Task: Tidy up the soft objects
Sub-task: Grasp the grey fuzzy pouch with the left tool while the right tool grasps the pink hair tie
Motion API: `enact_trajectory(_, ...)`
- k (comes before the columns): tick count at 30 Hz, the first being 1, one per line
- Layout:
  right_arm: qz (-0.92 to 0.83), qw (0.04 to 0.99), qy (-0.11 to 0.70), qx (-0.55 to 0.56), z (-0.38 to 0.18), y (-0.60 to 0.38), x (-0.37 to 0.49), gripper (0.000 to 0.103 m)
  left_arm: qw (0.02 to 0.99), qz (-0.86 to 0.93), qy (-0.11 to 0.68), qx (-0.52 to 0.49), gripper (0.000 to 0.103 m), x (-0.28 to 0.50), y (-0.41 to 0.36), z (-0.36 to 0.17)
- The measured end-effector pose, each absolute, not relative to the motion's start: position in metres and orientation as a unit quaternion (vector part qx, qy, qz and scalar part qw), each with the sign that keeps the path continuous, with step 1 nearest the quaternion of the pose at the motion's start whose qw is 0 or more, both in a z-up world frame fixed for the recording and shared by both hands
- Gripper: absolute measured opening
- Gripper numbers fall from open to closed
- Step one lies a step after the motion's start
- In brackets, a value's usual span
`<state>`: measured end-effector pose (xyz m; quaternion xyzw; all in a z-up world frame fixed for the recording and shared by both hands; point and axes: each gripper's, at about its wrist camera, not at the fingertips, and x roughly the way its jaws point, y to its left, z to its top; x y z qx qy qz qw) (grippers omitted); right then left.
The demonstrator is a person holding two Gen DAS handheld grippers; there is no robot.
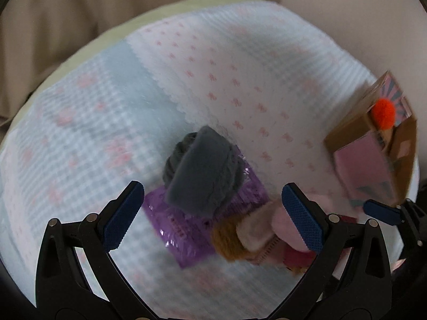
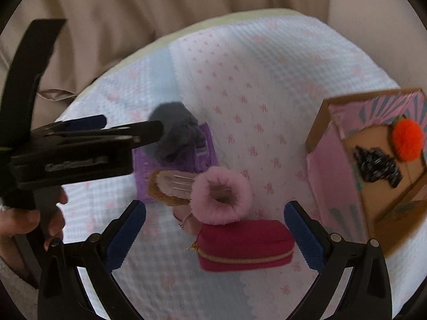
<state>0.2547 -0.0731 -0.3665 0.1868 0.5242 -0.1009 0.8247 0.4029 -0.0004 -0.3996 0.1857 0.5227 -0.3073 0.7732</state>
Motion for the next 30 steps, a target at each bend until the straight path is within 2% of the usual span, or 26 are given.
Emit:
enact_trajectory(4,-0.111,0.819,0.527,0.196,-0.387,-0.076,0.261,0.102,0.766,-0.305,0.527,0.205,0.102,0.415,-0.010,-0.426)
enact_trajectory(6,-0.114,0.817,0.528,0.201,-0.394,-0.077,0.265,0.094,0.764,-0.303,0.530,0.209,0.102,0.420,-0.011,-0.433)
enact_trajectory(9,-0.115,0.815,0.530,0.204,-0.401,-0.078,0.271,0.088,0.758,-0.303,0.535,0.215,0.099,0.427,-0.014,-0.444)
enact_trajectory(10,-0.114,0.815,0.530,0.205,-0.403,-0.078,0.273,0.086,0.756,-0.303,0.538,0.218,0.093,0.428,-0.015,-0.447)
enact_trajectory(11,-0.113,0.815,0.530,0.205,-0.405,-0.078,0.275,0.081,0.753,-0.303,0.541,0.219,0.081,0.430,-0.015,-0.450)
enact_trajectory(14,-0.108,0.813,0.536,0.199,-0.411,-0.075,0.281,0.065,0.748,-0.305,0.546,0.222,0.072,0.433,-0.017,-0.456)
enact_trajectory(17,-0.112,0.815,0.537,0.188,-0.413,-0.073,0.282,0.053,0.748,-0.310,0.541,0.226,0.062,0.432,-0.018,-0.453)
enact_trajectory(21,-0.118,0.817,0.534,0.184,-0.411,-0.075,0.280,0.036,0.749,-0.310,0.538,0.233,0.053,0.430,-0.017,-0.449)
enact_trajectory(23,-0.117,0.817,0.534,0.186,-0.411,-0.076,0.279,0.034,0.751,-0.310,0.535,0.231,0.049,0.429,-0.015,-0.445)
enact_trajectory(30,-0.115,0.824,0.525,0.181,-0.401,-0.074,0.273,0.033,0.764,-0.307,0.521,0.225,0.048,0.421,-0.008,-0.424)
